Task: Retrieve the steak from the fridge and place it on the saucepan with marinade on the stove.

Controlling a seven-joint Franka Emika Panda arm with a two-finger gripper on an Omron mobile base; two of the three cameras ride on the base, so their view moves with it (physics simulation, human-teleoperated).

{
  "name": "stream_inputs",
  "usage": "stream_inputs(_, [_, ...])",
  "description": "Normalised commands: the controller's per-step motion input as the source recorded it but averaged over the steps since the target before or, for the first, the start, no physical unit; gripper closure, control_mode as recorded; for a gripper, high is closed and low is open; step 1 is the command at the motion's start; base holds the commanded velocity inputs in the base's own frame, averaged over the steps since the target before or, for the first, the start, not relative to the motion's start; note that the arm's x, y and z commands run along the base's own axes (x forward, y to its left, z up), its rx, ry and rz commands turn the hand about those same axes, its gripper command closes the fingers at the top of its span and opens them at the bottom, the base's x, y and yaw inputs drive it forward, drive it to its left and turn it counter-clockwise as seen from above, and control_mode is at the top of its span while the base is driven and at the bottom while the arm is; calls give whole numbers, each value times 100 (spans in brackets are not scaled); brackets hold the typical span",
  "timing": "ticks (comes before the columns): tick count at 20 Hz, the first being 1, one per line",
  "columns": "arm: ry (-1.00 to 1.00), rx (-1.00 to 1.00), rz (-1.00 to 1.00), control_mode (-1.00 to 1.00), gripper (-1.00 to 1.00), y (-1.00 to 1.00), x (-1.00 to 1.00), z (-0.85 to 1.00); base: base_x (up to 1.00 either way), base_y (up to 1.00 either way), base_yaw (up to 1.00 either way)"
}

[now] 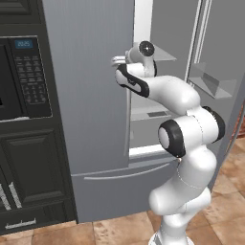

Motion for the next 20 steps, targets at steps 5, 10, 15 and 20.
stream_inputs(5, [0, 0, 0, -100, 100, 4, -18, 0, 0, 0, 0])
stream_inputs(10, [0, -4, 0, -100, 100, 20, -55, 0, 0, 0, 0])
stream_inputs(15, [0, -6, 0, -100, 100, 28, -57, 0, 0, 0, 0])
stream_inputs(20, [0, -7, 0, -100, 100, 33, -55, 0, 0, 0, 0])
